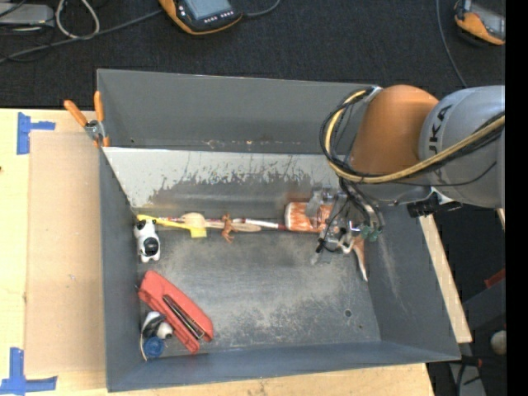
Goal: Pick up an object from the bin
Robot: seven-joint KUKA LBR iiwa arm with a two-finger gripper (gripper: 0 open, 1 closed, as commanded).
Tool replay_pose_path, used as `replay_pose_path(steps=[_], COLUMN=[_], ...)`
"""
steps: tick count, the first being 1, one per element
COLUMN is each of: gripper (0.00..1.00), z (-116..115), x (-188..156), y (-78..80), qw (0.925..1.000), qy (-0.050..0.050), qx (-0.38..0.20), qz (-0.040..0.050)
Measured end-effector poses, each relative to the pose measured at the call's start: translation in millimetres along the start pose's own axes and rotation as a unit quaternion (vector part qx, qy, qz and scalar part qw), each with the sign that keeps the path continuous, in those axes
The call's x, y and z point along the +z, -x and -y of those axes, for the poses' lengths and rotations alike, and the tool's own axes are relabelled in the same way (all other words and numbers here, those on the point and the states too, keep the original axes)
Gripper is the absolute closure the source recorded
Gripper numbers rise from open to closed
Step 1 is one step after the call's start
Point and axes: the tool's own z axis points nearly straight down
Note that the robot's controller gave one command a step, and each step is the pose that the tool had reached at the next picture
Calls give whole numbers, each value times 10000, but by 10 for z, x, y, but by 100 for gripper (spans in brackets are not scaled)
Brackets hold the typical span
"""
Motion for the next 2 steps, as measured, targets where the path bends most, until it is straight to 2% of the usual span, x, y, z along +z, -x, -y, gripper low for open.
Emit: replay_pose_path(steps=[1, 2], gripper=[0, 100], z=[284, 180], x=[595, 567], y=[141, 15], qw=[9985, 9998], qy=[6, 7], qx=[541, 170], qz=[1, 51])
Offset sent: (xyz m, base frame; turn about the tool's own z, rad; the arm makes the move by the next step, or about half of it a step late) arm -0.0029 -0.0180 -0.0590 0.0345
